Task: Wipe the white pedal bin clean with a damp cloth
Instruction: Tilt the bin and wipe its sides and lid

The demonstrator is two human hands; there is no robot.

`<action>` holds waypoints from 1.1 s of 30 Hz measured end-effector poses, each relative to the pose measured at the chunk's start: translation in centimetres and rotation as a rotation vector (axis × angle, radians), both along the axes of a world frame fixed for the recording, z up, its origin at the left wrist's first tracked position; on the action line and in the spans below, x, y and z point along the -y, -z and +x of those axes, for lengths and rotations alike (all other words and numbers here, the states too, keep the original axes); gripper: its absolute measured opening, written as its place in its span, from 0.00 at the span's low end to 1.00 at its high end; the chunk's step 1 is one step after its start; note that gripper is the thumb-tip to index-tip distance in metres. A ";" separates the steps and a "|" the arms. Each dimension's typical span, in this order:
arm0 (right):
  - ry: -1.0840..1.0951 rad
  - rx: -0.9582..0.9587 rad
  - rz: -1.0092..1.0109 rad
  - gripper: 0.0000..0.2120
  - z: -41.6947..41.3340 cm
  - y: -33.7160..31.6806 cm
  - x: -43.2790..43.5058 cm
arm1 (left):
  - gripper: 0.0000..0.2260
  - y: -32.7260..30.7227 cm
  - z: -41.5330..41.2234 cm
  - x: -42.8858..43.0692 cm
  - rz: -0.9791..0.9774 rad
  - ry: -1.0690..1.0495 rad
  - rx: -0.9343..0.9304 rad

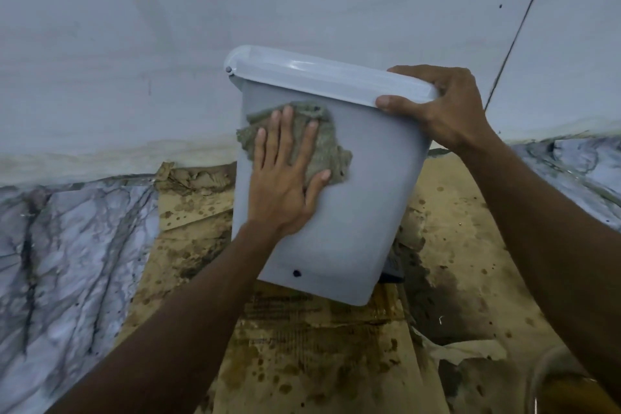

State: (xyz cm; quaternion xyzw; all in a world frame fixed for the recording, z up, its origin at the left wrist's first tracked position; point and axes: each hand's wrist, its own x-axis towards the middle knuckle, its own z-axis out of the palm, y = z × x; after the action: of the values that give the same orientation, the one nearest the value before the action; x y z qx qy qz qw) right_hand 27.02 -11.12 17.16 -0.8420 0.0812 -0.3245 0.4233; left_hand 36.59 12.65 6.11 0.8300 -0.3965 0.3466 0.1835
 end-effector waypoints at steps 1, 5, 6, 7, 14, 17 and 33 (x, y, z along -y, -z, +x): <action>-0.006 0.003 -0.004 0.19 0.0 0.0 0.0 | 0.30 0.6 -0.1 -0.3 0.025 0.014 0.012; -0.014 0.015 -0.001 0.18 0.0 0.0 0.0 | 0.30 7.8 -2.3 -4.8 0.295 0.147 0.074; -0.016 0.020 0.002 0.18 0.1 0.0 0.0 | 0.30 9.8 -2.9 -6.3 0.372 0.178 0.084; -0.019 0.026 0.002 0.19 0.1 0.1 0.0 | 0.30 11.6 -3.5 -7.5 0.431 0.202 0.087; -0.001 0.031 -0.002 0.21 0.3 0.4 0.4 | 0.30 8.7 -2.6 -5.3 0.278 0.114 -0.009; -0.023 0.027 0.000 0.18 0.3 0.3 0.2 | 0.30 4.5 -1.3 -2.0 -0.058 -0.086 -0.155; -0.006 0.048 0.023 0.20 0.4 0.6 0.5 | 0.31 7.3 -7.9 3.0 -0.352 -0.235 -0.455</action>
State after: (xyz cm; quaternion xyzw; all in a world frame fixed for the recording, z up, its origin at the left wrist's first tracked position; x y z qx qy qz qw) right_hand 27.43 -11.65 16.58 -0.8293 0.0722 -0.3422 0.4359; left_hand 28.72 9.64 -1.18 0.8820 -0.1805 0.2342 0.3670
